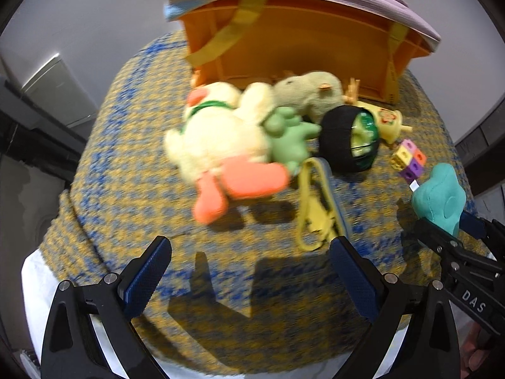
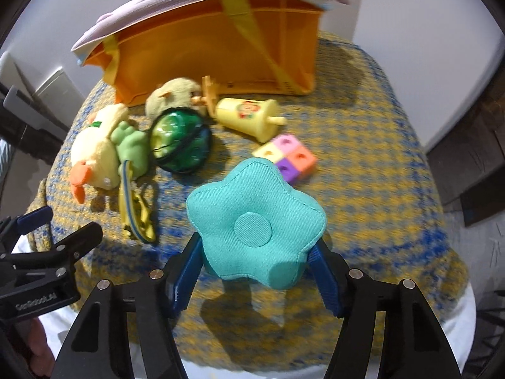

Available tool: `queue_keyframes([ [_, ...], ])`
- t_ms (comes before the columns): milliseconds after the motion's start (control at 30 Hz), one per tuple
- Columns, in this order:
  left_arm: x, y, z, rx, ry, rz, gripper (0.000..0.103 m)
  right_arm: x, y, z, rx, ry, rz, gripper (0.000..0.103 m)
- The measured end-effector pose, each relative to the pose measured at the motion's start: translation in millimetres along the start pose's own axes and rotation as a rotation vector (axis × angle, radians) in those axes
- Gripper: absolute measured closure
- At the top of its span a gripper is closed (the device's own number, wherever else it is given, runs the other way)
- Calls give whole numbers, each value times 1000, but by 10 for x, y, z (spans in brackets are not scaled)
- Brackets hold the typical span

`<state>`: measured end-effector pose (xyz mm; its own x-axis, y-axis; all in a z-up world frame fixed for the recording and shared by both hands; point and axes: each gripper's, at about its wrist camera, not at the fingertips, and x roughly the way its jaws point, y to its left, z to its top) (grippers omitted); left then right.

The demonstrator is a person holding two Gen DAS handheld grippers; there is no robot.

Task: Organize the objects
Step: 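Grasp the yellow strap with the left tool while the right tool holds the teal cushion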

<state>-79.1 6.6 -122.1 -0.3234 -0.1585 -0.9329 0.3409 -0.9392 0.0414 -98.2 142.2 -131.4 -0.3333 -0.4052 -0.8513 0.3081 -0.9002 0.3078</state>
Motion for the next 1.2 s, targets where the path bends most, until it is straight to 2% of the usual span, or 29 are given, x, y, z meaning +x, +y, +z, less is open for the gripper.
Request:
queue_keyframes([
  [267,150,-260,110,31,7,-34,9,-68,-209,-1,24,-16,-23,38],
  [367,192,-363,105,43,19,-39,16,-71,-239,-10,30,-14,-24,38],
  [533,344,-428,103,45,60,-37,39,-85,-239,-18,30,-18,-21,38],
  [567,361,-430,103,44,66,-35,40,-87,-238,-20,29,-20,-22,38],
  [767,311,-447,106,58,60,-39,55,-107,-236,-19,39,-31,-17,38],
  [833,286,-451,102,61,62,-49,67,-122,-229,-21,38,-35,-16,38],
  [933,235,-447,95,62,58,-54,74,-157,-216,-26,36,-42,-17,38],
  [1200,-12,-428,87,70,7,-50,76,-270,-184,-35,37,-68,-10,38],
])
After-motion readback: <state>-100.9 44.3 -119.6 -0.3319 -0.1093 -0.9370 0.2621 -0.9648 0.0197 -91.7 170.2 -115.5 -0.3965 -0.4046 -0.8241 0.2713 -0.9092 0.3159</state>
